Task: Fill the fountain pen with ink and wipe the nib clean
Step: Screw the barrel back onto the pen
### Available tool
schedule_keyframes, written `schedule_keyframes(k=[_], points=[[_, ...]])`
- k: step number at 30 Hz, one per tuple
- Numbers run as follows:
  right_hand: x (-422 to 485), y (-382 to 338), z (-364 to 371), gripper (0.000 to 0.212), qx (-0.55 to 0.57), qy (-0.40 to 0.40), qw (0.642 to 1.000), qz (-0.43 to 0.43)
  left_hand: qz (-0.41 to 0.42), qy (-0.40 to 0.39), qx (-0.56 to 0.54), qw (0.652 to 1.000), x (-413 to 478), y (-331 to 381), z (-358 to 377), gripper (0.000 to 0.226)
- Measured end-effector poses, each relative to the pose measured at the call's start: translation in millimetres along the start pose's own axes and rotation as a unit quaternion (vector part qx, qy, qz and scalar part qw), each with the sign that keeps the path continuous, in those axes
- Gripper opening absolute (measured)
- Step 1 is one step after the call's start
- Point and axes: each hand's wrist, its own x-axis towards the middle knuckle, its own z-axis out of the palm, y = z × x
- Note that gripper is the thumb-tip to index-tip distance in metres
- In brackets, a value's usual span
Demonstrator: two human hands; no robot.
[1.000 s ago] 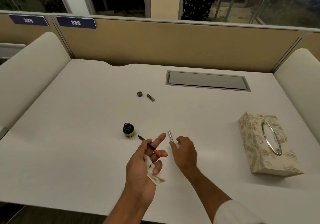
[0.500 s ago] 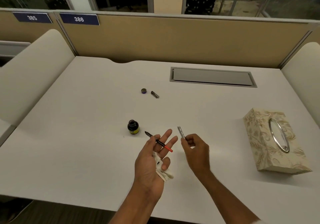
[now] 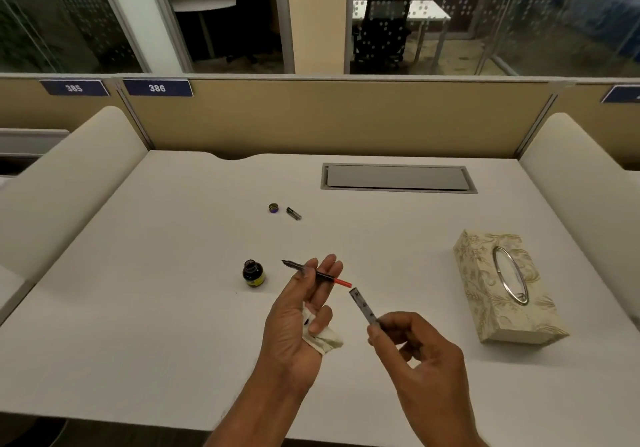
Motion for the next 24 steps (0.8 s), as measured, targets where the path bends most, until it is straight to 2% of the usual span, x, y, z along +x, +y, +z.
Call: schedule_keyframes(k=[7,20,24], points=[[11,-9,-20,0.017,-0.012,0.015,0.999,-0.035,-0.019,-0.023,-0.01,0.999,-13,2,16,0.019],[15,-23,-35,0.016,-0.005,-0.016,0.996,-0.093,0.029,-0.039,-0.005,0.999,-34,5,30,0.021],[16,-21,-34,0.016,0.003,0.004,0.995,-0.097,0.032,-0.046,0.013,0.998,-39,1,33,0.023]])
